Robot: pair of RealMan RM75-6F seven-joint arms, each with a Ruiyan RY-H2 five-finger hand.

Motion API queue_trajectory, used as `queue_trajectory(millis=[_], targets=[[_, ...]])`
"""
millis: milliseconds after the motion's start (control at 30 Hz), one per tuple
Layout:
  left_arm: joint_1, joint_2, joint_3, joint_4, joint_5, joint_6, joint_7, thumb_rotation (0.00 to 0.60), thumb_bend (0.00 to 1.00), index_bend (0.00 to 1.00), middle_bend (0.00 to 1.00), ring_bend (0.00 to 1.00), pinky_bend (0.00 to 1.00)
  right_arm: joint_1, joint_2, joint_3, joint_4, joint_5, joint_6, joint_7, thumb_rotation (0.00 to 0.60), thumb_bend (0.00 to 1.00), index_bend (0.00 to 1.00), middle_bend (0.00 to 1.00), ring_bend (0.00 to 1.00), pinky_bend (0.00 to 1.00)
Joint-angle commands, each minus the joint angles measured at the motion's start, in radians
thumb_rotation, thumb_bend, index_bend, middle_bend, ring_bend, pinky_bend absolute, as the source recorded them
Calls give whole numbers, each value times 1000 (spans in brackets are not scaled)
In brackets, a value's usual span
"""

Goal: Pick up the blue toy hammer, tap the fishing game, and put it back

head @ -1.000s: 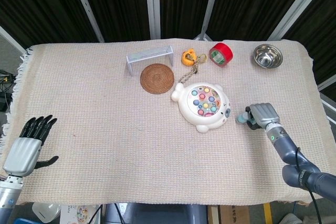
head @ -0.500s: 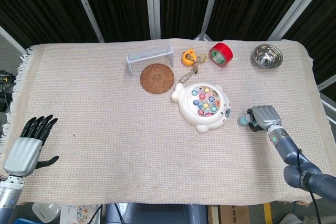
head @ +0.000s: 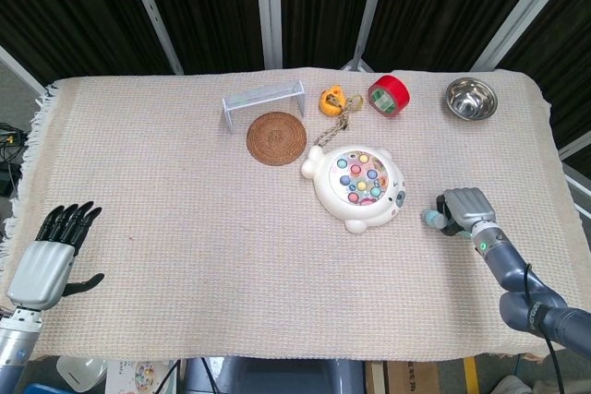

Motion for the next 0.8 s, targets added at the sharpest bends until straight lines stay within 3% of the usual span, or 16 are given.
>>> queue_trajectory(millis=[33, 400, 800], targets=[[0, -1, 0, 1, 0, -1, -1, 600, 35, 0, 0, 0, 0, -2, -1, 3, 0, 3, -4, -3, 600, 280, 604, 556, 389, 340], [0, -3, -1, 4, -4, -3, -1, 600, 35, 0, 0, 0, 0, 4, 1, 23, 8, 19, -32, -10, 600, 265, 581, 543, 379, 318], [-2, -6, -3, 5, -11, -9, 0, 600, 36, 0, 0, 0, 0, 36, 21, 27, 4, 83, -84, -53, 600, 265, 458, 482, 313, 248]])
